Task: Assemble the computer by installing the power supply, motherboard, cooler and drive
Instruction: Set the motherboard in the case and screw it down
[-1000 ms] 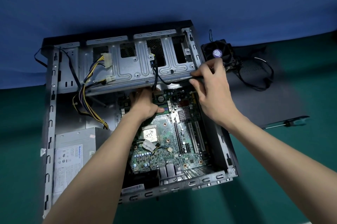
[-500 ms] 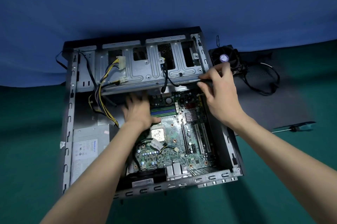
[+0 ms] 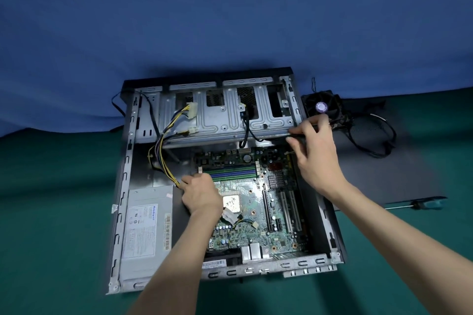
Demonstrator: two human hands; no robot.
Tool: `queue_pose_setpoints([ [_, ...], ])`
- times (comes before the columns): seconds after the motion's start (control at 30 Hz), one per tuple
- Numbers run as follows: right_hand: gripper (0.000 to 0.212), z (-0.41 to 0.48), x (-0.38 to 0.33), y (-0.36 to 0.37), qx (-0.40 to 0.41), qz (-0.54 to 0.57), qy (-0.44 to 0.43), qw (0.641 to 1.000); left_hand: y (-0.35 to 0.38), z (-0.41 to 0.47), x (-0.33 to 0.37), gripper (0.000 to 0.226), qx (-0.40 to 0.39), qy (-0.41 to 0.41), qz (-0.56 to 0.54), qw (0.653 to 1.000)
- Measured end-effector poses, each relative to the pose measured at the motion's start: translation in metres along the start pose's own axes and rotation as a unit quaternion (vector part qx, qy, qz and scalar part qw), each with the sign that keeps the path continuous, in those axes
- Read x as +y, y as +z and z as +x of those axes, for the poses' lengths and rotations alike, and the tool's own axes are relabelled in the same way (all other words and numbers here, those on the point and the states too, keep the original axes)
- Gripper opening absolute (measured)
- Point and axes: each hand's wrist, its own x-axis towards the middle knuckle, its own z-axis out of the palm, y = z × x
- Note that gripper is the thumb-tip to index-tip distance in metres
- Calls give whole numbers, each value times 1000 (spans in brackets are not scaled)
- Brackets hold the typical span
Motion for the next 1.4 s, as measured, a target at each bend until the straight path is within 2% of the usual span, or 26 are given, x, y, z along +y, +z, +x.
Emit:
queue_pose_setpoints([
  [0.27,11,1,1,2,6,2,-6,1000,2,2,-3,22,12,13,-2,1000],
  [0.6,13,1,0,1,8,4,-1,1000,-4,-2,-7,17,16,37,-51,998],
  [0.67,15,0,-1,-1,-1,12,6,1000,-7,-6,-8,23,-3,43,-45,998],
  [0.77,19,-4,-3,-10,-19,29,19,999,-14,-14,-10,44,-48,51,-55,996],
  [0.83,22,-12,-1,-19,-31,18,-2,999,-18,-23,-9,53,-45,59,-75,994],
  [0.9,27,-25,6,-28,-21,-7,-42,999,-24,-37,-2,53,-1,94,-90,992],
  [0.97,30,-40,18,-38,25,-25,-53,998,-29,-54,11,41,82,165,-129,974],
  [1.03,26,-54,36,-47,85,-47,-24,995,-34,-72,28,32,158,271,-176,933],
  [1.1,20,-66,59,-54,95,-67,28,993,-39,-87,47,29,196,376,-195,884],
  [1.17,12,-75,83,-59,29,-76,83,993,-38,-98,64,30,199,430,-200,857],
  [1.23,4,-81,100,-61,-67,-76,129,986,-28,-108,77,32,140,435,-211,864],
  [1.3,6,-87,111,-57,-172,-70,160,969,-11,-115,86,29,81,416,-220,879],
  [1.4,11,-96,122,-48,-281,-47,184,941,9,-122,93,29,51,370,-278,885],
])
